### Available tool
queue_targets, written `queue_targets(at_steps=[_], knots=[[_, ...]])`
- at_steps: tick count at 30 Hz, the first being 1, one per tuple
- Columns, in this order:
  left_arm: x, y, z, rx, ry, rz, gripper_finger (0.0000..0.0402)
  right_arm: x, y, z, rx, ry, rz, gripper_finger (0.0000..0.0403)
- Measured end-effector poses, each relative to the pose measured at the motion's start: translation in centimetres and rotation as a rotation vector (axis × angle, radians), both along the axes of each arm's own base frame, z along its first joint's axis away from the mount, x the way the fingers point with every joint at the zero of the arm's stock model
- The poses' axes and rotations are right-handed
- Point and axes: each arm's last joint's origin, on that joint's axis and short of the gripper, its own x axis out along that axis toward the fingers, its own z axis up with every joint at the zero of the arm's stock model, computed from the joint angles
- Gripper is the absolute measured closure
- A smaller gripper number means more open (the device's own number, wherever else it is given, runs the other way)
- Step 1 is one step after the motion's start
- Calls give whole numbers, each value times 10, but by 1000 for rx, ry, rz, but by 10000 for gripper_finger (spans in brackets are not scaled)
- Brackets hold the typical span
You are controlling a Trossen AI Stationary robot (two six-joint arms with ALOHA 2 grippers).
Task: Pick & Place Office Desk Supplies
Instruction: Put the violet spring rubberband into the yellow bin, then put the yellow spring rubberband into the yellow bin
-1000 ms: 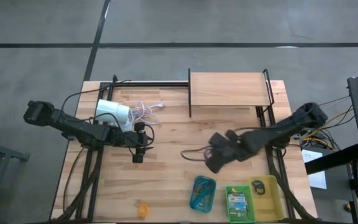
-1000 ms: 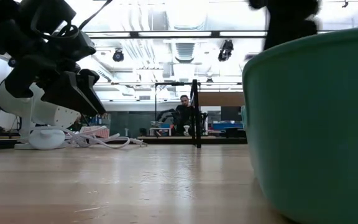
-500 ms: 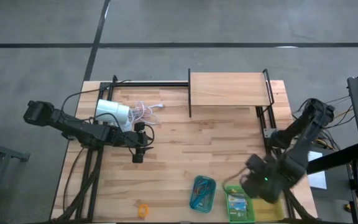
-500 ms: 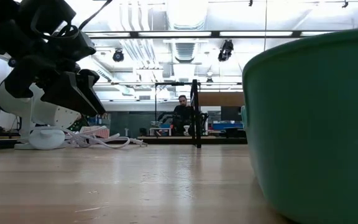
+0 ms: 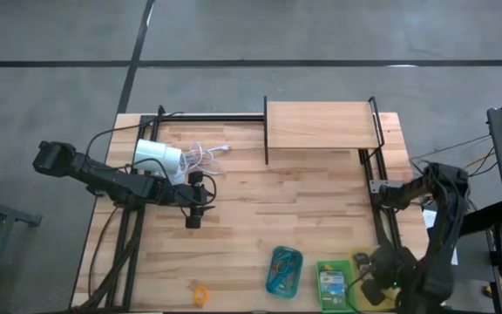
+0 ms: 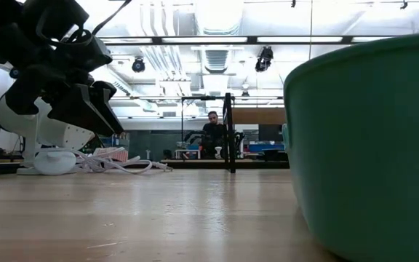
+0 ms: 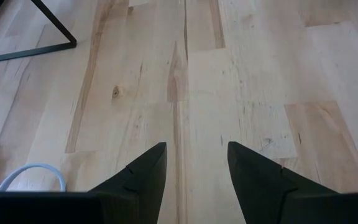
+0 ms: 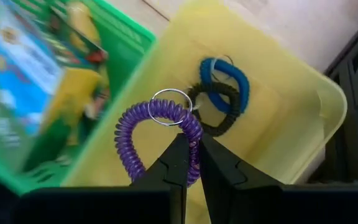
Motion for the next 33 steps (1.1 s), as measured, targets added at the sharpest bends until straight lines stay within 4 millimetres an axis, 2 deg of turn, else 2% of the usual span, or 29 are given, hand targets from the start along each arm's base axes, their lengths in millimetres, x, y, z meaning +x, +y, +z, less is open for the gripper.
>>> queue_targets(at_steps=[5, 10, 21, 33], knots=[[0, 0, 0, 0, 0, 0, 226, 0, 9, -24, -73, 121, -3, 378], [0, 0, 0, 0, 0, 0, 226, 0, 12, -35, -120, 164, 4, 378], [0, 0, 0, -2, 0, 2, 226, 0, 10, -35, -139, 162, -19, 374], [0, 0, 0, -2, 0, 1, 226, 1, 10, -35, -149, 135, -17, 297]])
